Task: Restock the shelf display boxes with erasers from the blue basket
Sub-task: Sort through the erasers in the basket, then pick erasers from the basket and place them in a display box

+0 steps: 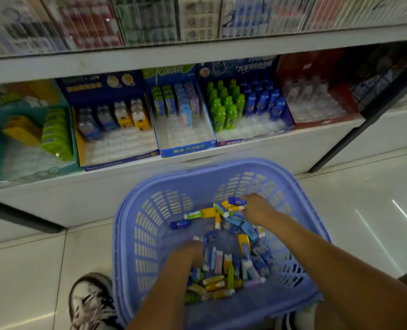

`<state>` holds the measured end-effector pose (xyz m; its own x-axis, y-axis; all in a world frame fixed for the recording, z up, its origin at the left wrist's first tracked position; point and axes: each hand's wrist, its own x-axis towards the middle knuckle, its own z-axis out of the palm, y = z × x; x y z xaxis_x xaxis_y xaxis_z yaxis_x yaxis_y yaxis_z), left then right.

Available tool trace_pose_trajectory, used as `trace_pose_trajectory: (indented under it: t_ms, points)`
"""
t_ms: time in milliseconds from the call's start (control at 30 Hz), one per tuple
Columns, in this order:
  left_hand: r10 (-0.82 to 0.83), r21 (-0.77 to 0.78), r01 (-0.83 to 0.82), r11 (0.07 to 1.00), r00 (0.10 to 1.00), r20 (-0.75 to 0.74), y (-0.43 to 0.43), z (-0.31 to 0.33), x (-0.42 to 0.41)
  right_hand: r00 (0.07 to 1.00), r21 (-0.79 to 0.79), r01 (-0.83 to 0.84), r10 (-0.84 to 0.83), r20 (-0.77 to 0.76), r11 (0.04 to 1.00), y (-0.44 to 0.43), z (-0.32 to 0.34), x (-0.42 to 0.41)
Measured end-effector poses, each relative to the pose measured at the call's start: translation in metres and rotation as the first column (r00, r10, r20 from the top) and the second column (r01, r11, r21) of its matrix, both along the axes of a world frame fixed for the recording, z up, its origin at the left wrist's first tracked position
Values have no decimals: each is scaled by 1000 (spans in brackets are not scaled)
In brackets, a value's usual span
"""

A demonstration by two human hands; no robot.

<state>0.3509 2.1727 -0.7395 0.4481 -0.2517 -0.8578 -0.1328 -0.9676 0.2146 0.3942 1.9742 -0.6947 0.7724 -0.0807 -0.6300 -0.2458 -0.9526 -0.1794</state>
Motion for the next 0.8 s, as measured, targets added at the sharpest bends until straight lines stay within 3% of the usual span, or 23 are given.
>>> trace_pose_trajectory:
  t_ms: [167, 267, 400, 500, 567, 633, 733, 800]
  points:
    - [51, -70, -56, 996, 996, -73, 9, -22, 0, 999, -13, 16, -15, 41, 1000, 1, -53, 5]
    - [247, -135, -244, 961, 969, 8, 6, -27, 8, 996, -88, 23, -16, 86, 996, 2, -70, 7]
    - [633, -311, -557, 771, 724, 273, 19, -35, 25, 992, -108, -19, 32, 119, 994, 0, -81, 12]
    - [775, -438, -646, 624, 581, 248, 30, -44, 38, 992, -123, -59, 73, 107, 991, -3, -81, 10]
    - [741, -391, -632, 670, 608, 286, 35, -54, 43, 993, -96, -33, 43, 109, 995, -6, -77, 10]
    - [681, -322, -601, 732, 656, 324, 38, -64, 44, 988, 112, 83, -96, 118, 990, -10, -69, 8]
    - [517, -113, -511, 852, 786, 339, 36, -72, 37, 965, 462, 224, -261, 17, 858, -15, -44, 3]
    - [433, -28, -450, 892, 839, 330, 33, -67, 33, 959, 571, 263, -278, -62, 778, -15, -23, 2]
